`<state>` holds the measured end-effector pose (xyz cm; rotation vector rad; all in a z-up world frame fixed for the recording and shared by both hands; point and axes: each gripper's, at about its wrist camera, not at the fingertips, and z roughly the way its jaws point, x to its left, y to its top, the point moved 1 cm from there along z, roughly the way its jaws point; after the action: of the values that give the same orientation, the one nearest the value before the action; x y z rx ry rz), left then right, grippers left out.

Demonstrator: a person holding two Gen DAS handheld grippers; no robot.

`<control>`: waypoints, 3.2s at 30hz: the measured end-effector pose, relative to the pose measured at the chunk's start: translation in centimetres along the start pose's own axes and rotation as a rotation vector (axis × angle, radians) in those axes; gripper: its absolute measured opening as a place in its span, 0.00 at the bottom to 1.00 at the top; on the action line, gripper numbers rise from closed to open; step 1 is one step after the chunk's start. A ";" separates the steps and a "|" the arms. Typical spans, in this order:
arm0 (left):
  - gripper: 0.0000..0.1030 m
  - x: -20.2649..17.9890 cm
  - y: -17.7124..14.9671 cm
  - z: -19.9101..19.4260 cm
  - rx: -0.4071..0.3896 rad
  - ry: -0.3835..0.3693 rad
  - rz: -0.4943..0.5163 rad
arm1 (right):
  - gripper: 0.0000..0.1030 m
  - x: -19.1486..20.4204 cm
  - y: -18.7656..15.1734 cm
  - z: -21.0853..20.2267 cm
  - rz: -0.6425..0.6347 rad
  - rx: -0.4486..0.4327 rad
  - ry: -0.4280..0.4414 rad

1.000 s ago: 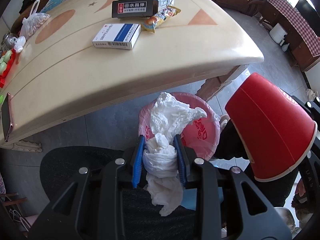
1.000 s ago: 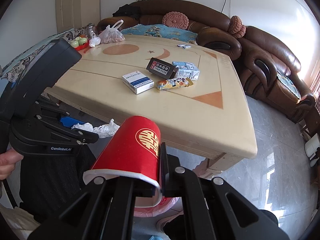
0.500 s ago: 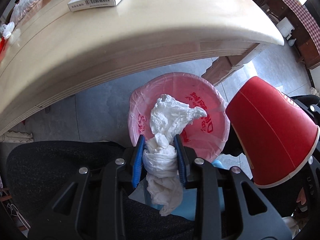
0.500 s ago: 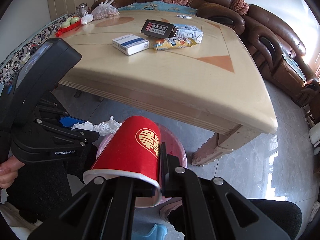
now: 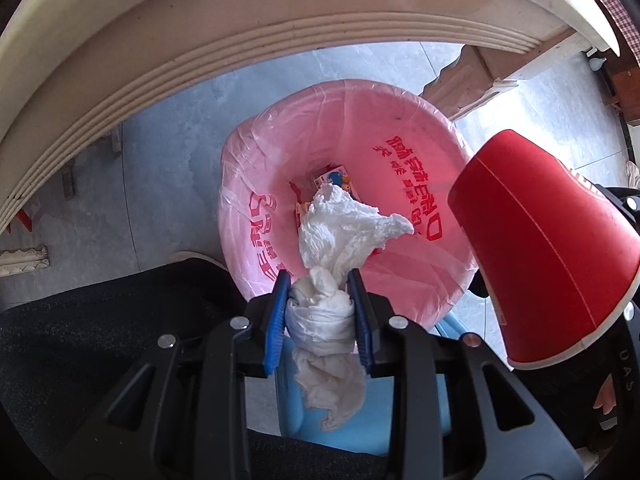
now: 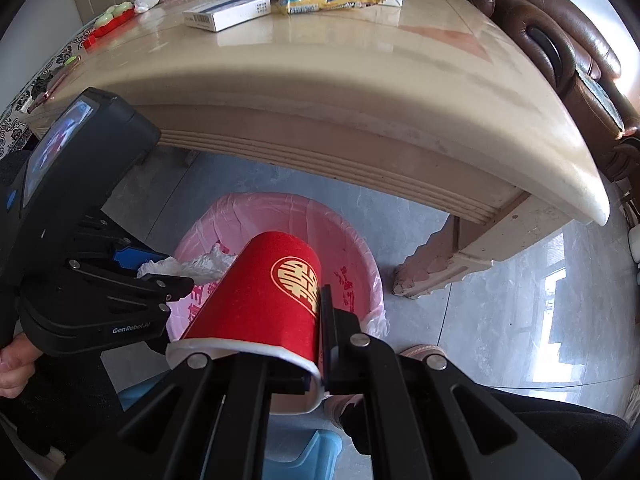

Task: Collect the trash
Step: 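Carry the plastic bag and red cup toward the pink bin with both tools, then open the left tool to drop the bag while the right tool releases the red cup into the bin, then raise both open tools back over the table toward the remaining trash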

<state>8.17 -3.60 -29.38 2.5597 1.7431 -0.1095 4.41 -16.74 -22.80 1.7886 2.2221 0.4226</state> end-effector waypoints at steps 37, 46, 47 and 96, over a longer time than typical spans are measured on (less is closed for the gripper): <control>0.35 1.3 2.7 10.8 0.261 -0.005 -0.061 | 0.05 0.4 -0.6 13.8 -0.058 0.317 0.036; 0.63 1.3 2.9 10.6 0.248 0.037 -0.051 | 0.42 0.5 -0.5 13.3 -0.059 0.303 0.015; 0.63 1.4 2.9 10.6 0.248 0.033 -0.056 | 0.43 0.4 -0.5 13.3 -0.051 0.304 0.018; 0.88 7.8 3.9 -31.6 -0.387 -0.021 -0.282 | 0.93 -1.6 13.5 -23.0 -0.338 -0.367 0.049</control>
<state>15.70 4.59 1.44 2.0320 1.8884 0.1752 8.31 -17.10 3.60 1.2062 2.2411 0.7467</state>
